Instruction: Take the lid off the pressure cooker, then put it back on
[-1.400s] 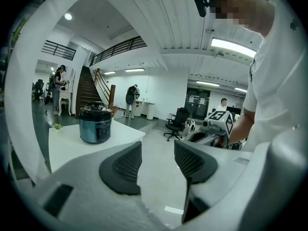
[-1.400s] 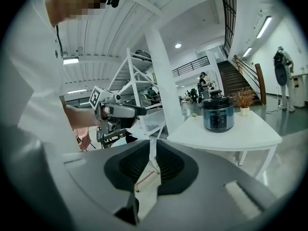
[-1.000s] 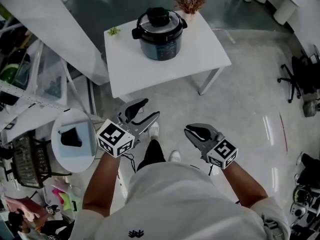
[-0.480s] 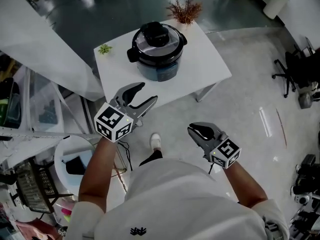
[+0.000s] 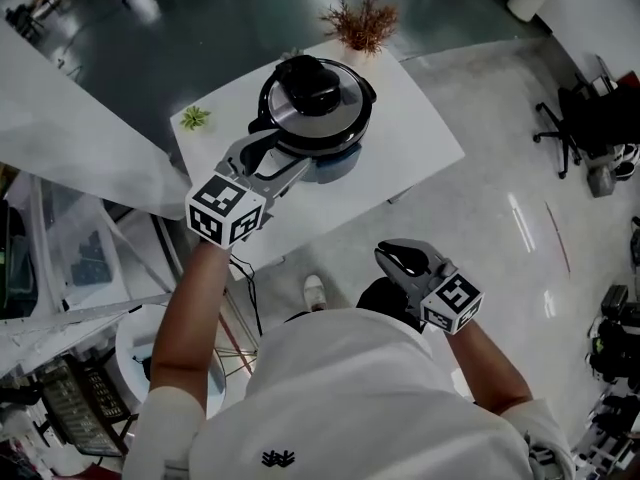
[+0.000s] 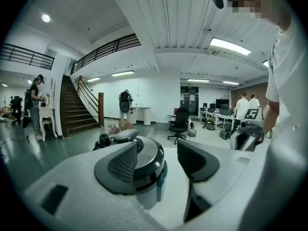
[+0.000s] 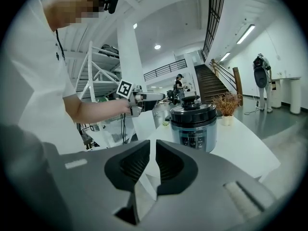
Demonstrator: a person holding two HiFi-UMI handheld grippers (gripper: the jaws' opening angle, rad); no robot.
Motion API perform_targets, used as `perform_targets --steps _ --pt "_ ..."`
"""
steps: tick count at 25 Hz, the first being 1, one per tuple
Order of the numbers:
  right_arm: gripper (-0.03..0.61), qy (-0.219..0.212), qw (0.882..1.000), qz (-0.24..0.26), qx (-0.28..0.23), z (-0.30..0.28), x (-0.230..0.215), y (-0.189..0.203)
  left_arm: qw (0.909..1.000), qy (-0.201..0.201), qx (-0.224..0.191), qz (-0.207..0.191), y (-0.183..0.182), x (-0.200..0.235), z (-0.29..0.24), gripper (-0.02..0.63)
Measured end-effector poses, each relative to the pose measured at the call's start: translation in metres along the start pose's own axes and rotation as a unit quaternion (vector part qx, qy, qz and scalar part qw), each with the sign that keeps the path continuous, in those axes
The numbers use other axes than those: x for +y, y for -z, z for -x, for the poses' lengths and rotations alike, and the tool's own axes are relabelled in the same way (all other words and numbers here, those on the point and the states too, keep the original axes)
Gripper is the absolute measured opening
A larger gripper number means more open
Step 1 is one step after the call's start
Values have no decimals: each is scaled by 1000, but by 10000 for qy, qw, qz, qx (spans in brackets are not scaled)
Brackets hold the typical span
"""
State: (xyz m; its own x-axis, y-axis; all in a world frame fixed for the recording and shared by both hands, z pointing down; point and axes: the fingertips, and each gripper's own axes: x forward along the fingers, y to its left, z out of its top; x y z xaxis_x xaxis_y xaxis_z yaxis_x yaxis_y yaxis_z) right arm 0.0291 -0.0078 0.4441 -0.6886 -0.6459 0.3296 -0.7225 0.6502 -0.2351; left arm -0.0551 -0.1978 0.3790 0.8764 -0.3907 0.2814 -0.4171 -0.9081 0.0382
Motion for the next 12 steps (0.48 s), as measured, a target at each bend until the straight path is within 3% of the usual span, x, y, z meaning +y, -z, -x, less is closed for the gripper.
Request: perform_targets --steps 12 --pt "49 -501 9983 284 72 -18 -89 -37 9985 -261 388 -302 -16 72 -84 287"
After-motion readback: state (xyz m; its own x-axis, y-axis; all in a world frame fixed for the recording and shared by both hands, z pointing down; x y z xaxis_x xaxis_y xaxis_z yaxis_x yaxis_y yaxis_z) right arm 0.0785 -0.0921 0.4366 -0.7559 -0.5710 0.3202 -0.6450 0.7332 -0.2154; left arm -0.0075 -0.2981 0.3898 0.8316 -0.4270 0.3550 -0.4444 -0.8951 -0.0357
